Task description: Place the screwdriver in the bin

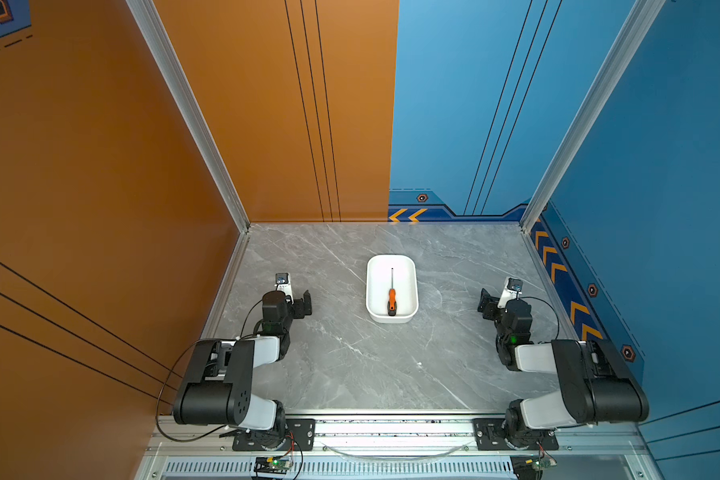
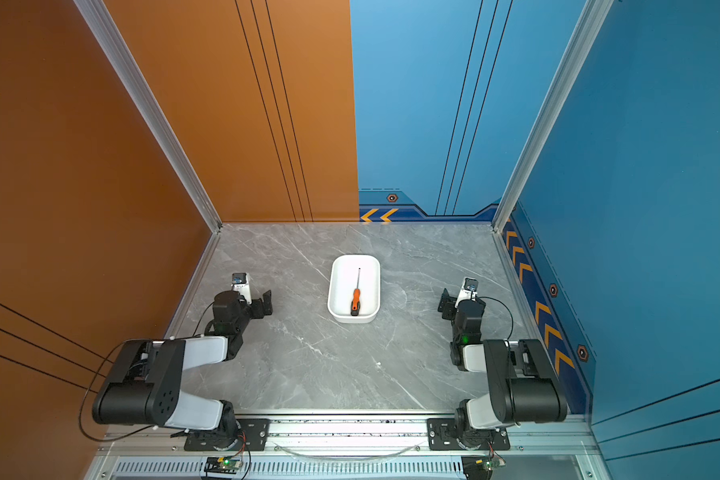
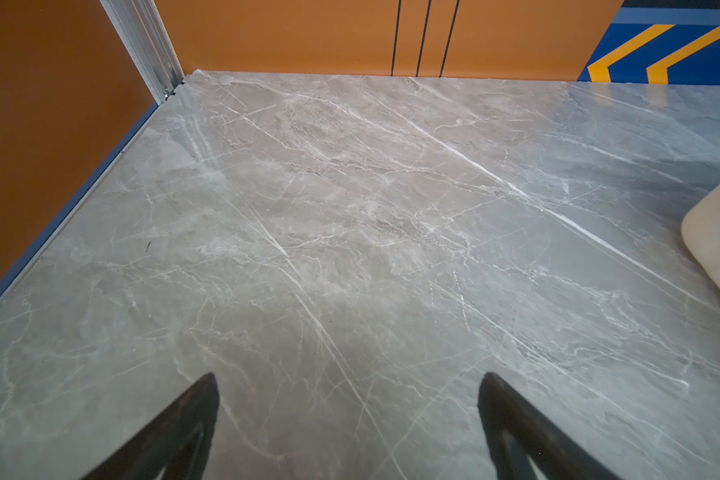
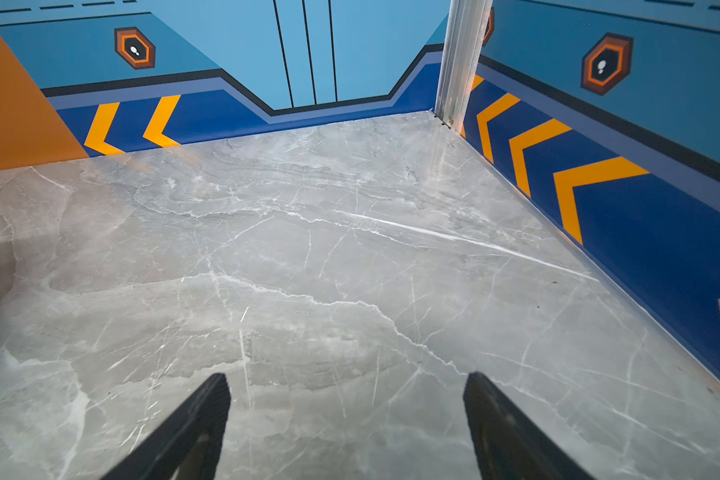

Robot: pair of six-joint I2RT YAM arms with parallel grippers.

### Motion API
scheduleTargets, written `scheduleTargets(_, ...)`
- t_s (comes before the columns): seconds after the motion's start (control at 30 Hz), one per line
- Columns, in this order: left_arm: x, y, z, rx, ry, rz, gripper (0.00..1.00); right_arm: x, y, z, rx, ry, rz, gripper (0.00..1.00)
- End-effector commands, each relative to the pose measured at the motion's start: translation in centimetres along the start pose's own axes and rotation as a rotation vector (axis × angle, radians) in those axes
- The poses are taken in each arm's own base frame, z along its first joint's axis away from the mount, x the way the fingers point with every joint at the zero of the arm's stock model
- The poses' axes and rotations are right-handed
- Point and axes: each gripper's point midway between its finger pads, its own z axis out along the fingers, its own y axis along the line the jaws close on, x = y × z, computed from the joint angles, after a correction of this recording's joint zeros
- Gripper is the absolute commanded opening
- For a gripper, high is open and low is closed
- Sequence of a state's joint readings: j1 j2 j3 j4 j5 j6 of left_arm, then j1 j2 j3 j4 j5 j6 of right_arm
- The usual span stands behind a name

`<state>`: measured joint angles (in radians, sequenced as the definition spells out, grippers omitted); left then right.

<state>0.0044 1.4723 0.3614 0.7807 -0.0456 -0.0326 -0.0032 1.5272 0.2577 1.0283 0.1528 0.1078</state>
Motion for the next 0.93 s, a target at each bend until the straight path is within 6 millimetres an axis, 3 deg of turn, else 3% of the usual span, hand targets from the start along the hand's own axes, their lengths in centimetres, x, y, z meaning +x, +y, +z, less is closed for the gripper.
scheduleTargets(0.0, -1.7, -0.5, 0.3, 0.005, -0.089, 0.045, 0.98, -1.6, 0.5, 0.1, -0.031, -0.07, 0.012, 0.86)
scheduleTargets(0.07, -1.3, -1.3, 1.1, 0.023, -0.076, 0.082, 0.98, -1.6, 0.9, 0.5, -0.037, -0.042, 0.0, 0.87)
scheduleTargets(0.2, -1.2, -1.1, 1.0, 0.009, -0.08, 0.081, 0.98, -1.3, 2.6, 1.8, -0.082, 0.028, -0.063, 0.88)
scheduleTargets(0.27, -1.1, -1.1, 1.0, 0.009, -0.08, 0.08, 0.98, -1.3, 2.5, 1.8, -0.087, 0.029, -0.057, 0.89)
scheduleTargets(0.37, -1.1, -1.0, 1.0, 0.006, -0.078, 0.079, 0.98, -1.3, 2.6, 1.8, -0.088, 0.03, -0.057, 1.0)
scheduleTargets(0.9, -1.1, -0.6, 1.2, -0.007, -0.071, 0.066, 0.98, -1.3, 2.6, 1.7, -0.075, 0.024, -0.067, 1.0)
